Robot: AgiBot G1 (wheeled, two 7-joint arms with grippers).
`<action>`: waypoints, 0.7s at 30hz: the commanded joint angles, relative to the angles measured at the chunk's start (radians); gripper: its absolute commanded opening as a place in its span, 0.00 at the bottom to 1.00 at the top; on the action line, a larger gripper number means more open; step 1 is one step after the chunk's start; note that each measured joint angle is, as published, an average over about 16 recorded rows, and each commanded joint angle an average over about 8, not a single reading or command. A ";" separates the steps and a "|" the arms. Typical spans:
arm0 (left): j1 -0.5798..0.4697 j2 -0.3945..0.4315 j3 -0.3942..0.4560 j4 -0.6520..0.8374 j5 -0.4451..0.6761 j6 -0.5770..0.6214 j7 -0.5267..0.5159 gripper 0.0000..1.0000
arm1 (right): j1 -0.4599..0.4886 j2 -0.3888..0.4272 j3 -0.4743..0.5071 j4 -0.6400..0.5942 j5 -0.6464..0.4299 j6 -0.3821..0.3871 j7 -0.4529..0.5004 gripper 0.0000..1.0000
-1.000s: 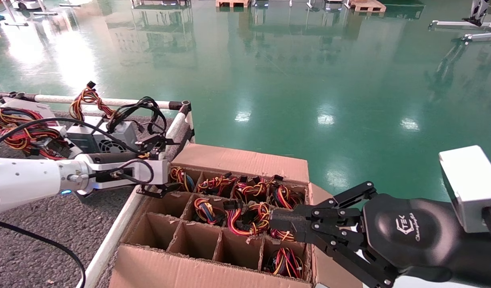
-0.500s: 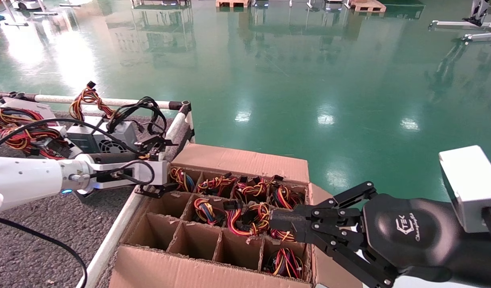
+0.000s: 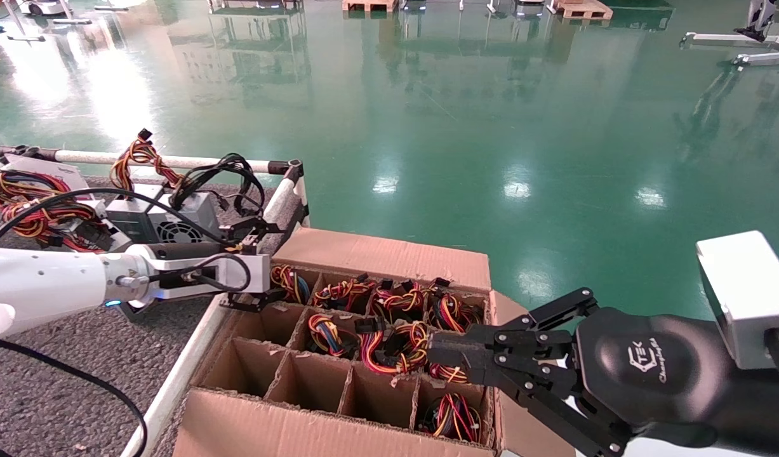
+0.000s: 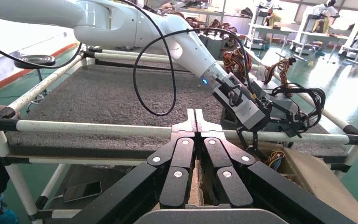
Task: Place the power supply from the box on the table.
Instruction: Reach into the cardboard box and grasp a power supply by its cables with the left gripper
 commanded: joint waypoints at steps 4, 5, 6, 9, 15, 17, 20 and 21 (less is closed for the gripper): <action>0.000 0.004 -0.004 0.008 -0.004 0.001 0.009 0.00 | 0.000 0.000 0.000 0.000 0.000 0.000 0.000 0.00; 0.001 0.005 -0.004 0.009 -0.005 0.002 0.011 0.00 | 0.000 0.000 0.000 0.000 0.000 0.000 0.000 0.00; 0.001 0.005 -0.005 0.011 -0.005 0.002 0.013 0.00 | 0.000 0.000 0.000 0.000 0.000 0.000 0.000 0.00; 0.002 0.006 -0.006 0.015 -0.007 0.005 0.019 0.00 | 0.000 0.000 0.000 0.000 0.000 0.000 0.000 0.00; 0.004 0.007 -0.006 0.024 -0.010 0.013 0.028 0.00 | 0.000 0.000 0.000 0.000 0.000 0.000 0.000 0.00; 0.005 0.007 -0.005 0.026 -0.010 0.016 0.030 0.00 | 0.000 0.000 0.000 0.000 0.000 0.000 0.000 0.00; 0.007 0.006 -0.002 0.030 -0.011 0.021 0.032 0.00 | 0.000 0.000 0.000 0.000 0.000 0.000 0.000 0.00; 0.007 0.006 -0.001 0.031 -0.011 0.022 0.032 0.00 | 0.000 0.000 0.000 0.000 0.000 0.000 0.000 0.00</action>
